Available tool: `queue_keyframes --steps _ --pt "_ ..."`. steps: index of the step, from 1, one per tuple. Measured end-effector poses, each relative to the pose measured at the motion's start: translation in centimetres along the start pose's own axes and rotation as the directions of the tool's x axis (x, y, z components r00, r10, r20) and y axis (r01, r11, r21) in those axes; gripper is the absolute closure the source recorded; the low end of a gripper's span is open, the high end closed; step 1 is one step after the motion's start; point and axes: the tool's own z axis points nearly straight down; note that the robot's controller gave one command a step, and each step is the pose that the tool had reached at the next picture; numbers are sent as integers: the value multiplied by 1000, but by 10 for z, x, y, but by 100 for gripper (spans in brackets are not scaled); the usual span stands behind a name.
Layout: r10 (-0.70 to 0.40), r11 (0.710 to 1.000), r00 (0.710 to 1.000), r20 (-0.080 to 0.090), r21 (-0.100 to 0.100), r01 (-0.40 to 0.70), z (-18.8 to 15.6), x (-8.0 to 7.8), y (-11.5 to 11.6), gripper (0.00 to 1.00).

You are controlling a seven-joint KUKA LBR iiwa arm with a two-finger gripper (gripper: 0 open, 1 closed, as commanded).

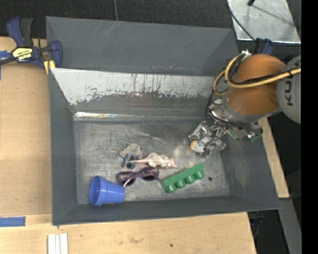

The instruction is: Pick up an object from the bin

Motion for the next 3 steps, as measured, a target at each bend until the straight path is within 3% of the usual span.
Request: queue_keyframes --steps 1,2,3 --pt "0 1000 1000 0 0 0 0 0 0 100" --pt "7 1000 1000 -16 -13 -7 -27 0 -3 100" --pt "17 1000 1000 -5 -1 -17 -60 -5 -9 100"
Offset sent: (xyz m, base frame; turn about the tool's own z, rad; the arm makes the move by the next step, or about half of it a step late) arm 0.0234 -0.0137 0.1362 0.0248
